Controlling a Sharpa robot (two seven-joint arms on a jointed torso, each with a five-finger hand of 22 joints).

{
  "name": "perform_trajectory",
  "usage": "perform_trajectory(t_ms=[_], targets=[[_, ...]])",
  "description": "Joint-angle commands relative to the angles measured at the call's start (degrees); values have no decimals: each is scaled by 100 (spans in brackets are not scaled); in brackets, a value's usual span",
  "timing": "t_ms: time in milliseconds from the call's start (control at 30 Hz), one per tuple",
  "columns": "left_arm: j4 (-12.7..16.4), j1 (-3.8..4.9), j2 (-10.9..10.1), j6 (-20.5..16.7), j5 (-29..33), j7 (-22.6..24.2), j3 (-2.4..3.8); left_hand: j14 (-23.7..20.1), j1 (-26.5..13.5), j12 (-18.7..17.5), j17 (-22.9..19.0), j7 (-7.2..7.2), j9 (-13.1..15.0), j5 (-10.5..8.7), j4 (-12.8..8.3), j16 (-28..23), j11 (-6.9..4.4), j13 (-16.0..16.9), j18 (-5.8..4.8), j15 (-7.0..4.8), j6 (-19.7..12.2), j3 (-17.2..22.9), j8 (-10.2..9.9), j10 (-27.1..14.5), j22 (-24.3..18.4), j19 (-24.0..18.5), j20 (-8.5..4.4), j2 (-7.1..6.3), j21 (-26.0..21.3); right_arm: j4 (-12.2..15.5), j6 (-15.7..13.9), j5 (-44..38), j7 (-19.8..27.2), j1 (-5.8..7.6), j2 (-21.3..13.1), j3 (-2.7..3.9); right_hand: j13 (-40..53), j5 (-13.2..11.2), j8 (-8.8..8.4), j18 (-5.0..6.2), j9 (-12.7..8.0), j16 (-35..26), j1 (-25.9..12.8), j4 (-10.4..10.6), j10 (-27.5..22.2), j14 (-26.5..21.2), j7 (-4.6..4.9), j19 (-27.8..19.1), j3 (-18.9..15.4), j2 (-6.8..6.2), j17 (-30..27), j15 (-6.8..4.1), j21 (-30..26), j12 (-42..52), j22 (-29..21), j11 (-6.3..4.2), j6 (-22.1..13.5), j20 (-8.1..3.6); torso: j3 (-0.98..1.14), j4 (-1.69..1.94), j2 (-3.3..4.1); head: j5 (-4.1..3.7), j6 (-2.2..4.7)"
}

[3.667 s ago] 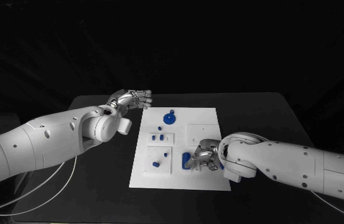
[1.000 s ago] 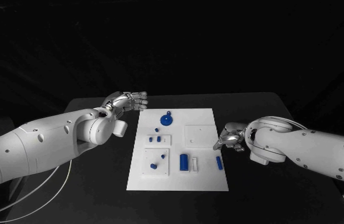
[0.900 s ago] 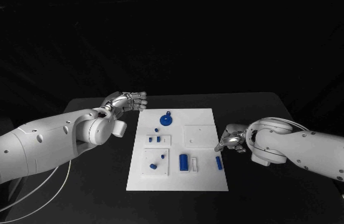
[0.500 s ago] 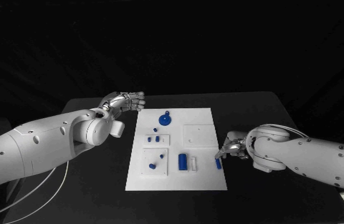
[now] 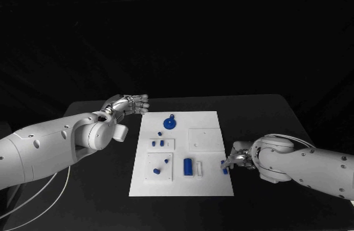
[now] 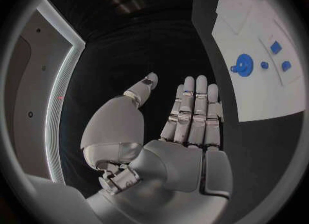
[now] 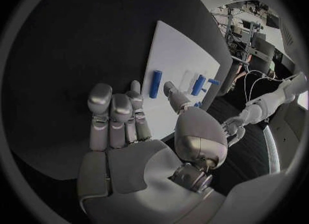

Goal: Assemble the parts on the task board

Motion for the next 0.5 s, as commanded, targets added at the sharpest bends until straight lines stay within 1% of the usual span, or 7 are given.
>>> perform_trajectory(t_ms=[33,167,233,267,333,400,500], targets=[[12,4,0,95,22,37,4,23,-24,-8,10,-10,-7,-20,42,-34,-11,-6,110,15,-40,-4,39,-40,7,-23,27,-11,-28,-24,2,-152,11,-24,48,-1,6,-30,-5,508,-8,-37,-20,-16,5,17,-12,-33,-61,47,6,-42,-29,-22,74,-17,23,-6,1,1,1,7,-9],[8,4,5,97,22,34,4,23,-25,-8,11,-10,-7,-20,44,-35,-11,-6,110,15,-41,-4,40,-40,8,-23,27,-11,-28,-64,0,-152,18,-65,126,-1,7,-30,-6,508,-7,-38,-23,-26,6,17,-13,-33,-71,67,7,-43,-30,-22,73,-18,25,-8,1,4,1,7,-12],[8,4,6,103,22,30,4,23,-25,-8,12,-10,-7,-20,45,-36,-10,-7,110,15,-41,-4,40,-40,8,-23,27,-10,-29,-78,5,-152,22,-87,148,-1,7,-30,-6,508,-6,-39,6,-44,8,17,-15,-33,-59,133,7,-46,-31,-23,72,-20,27,-12,0,4,0,8,-14],[8,4,6,103,22,28,4,23,-26,-8,12,-10,-7,-20,45,-36,-10,-7,110,15,-41,-4,40,-40,9,-23,27,-10,-29,-80,8,-152,22,-91,152,-1,8,-30,-5,508,-4,-39,59,-69,10,19,-18,-31,-32,189,8,-48,-31,-22,72,-23,30,-18,0,3,0,9,-15],[7,4,7,107,22,26,4,23,-26,-8,13,-9,-7,-20,46,-37,-10,-7,110,15,-42,-3,40,-41,9,-23,27,-9,-29,-91,13,-151,22,-108,167,-1,9,-30,-5,508,-3,-39,121,-100,12,20,-19,-30,-5,225,9,-50,-29,-22,72,-24,33,-22,0,3,0,13,-19],[5,4,3,106,21,19,4,23,-26,-8,15,-9,-8,-20,48,-38,-10,-7,110,15,-42,-3,40,-41,10,-23,27,-8,-30,-103,25,-151,26,-121,176,-1,10,-29,-4,508,-1,-41,309,-123,19,23,-22,-26,116,311,9,-53,-29,-21,71,-27,42,-30,0,3,0,15,-25],[2,4,3,107,20,18,4,23,-25,-8,16,-9,-8,-20,49,-39,-10,-7,111,15,-43,-2,39,-41,11,-23,27,-7,-30,-112,27,-151,24,-128,183,-1,11,-29,-7,508,0,-45,522,-122,26,26,-22,-22,280,366,9,-50,-29,-24,71,-26,50,-26,-1,0,-1,13,-27]])
